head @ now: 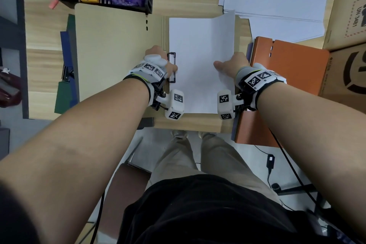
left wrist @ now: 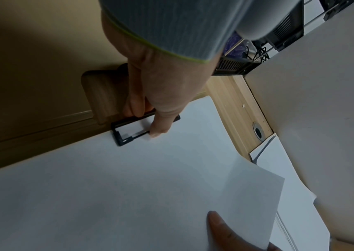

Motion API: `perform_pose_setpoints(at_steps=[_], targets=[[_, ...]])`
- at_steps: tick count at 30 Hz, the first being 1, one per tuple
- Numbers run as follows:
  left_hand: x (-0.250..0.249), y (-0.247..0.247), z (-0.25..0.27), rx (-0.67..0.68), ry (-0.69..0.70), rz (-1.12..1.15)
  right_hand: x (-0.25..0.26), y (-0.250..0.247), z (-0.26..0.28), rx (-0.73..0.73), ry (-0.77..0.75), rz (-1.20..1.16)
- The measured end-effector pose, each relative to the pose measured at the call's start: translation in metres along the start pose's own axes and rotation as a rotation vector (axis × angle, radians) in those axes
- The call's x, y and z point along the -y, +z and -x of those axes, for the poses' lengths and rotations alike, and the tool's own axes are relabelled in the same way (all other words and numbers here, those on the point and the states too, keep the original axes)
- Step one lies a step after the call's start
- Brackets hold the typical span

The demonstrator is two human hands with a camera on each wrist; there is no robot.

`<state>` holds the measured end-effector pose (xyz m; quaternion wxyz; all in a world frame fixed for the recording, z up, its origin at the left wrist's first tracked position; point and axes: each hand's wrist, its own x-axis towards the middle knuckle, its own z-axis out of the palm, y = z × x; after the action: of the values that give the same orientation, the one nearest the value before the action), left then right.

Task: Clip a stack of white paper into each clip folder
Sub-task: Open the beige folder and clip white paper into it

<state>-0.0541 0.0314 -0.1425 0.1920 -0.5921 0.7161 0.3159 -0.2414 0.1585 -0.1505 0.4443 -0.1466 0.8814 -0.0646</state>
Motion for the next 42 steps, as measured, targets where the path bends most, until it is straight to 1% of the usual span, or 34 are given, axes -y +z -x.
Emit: perform_pose_setpoints(at_steps=[4, 7, 10, 12, 14, 17, 21, 23, 25, 27, 28, 30, 31, 32, 33, 35, 37, 40, 42], targets=[[0.007, -0.003, -0.002, 0.016, -0.023, -0.023, 0.0, -0.006, -0.004, -0.052, -0.066, 0.057], [0.016, -0.004, -0.007, 0.005, -0.037, -0.028, 0.0, -0.009, -0.005, -0.066, -0.066, 0.093], [0.023, -0.004, -0.008, 0.019, -0.052, -0.054, -0.002, -0.012, -0.003, -0.115, -0.089, 0.081], [0.024, -0.005, -0.008, 0.031, -0.04, -0.089, 0.003, -0.013, 0.0, -0.112, -0.114, 0.106], [0.026, -0.011, -0.006, 0.004, -0.028, -0.086, 0.013, -0.013, 0.006, -0.1, -0.147, 0.147], [0.034, -0.026, -0.002, -0.107, -0.047, -0.049, 0.036, -0.009, 0.02, -0.018, -0.292, 0.147], [0.047, -0.049, 0.005, -0.339, -0.175, -0.152, 0.068, 0.01, 0.043, 0.082, -0.462, 0.344], [0.061, -0.057, 0.009, -0.418, -0.238, -0.176, 0.084, 0.024, 0.053, 0.136, -0.505, 0.466], [0.081, -0.063, 0.013, -0.502, -0.326, -0.185, 0.093, 0.041, 0.062, 0.192, -0.513, 0.601], [0.099, -0.067, 0.017, -0.54, -0.374, -0.194, 0.095, 0.049, 0.064, 0.219, -0.486, 0.737], [0.112, -0.067, 0.018, -0.503, -0.375, -0.176, 0.096, 0.054, 0.067, 0.227, -0.465, 0.796], [0.134, -0.068, 0.021, -0.307, -0.362, -0.098, 0.096, 0.057, 0.07, 0.223, -0.458, 0.856], [0.14, -0.068, 0.023, -0.231, -0.371, -0.068, 0.095, 0.056, 0.071, 0.225, -0.463, 0.873], [0.147, -0.07, 0.024, -0.205, -0.391, -0.06, 0.096, 0.056, 0.073, 0.227, -0.467, 0.891], [0.15, -0.074, 0.025, -0.209, -0.421, -0.059, 0.096, 0.055, 0.075, 0.228, -0.474, 0.906], [0.141, -0.083, 0.029, -0.274, -0.469, -0.041, 0.096, 0.053, 0.077, 0.234, -0.477, 0.91], [0.13, -0.091, 0.034, -0.353, -0.468, 0.017, 0.099, 0.053, 0.08, 0.244, -0.468, 0.901], [0.113, -0.101, 0.042, -0.486, -0.4, 0.104, 0.106, 0.045, 0.085, 0.256, -0.446, 0.747], [0.1, -0.112, 0.047, -0.508, -0.316, 0.135, 0.113, 0.036, 0.089, 0.251, -0.455, 0.636]])
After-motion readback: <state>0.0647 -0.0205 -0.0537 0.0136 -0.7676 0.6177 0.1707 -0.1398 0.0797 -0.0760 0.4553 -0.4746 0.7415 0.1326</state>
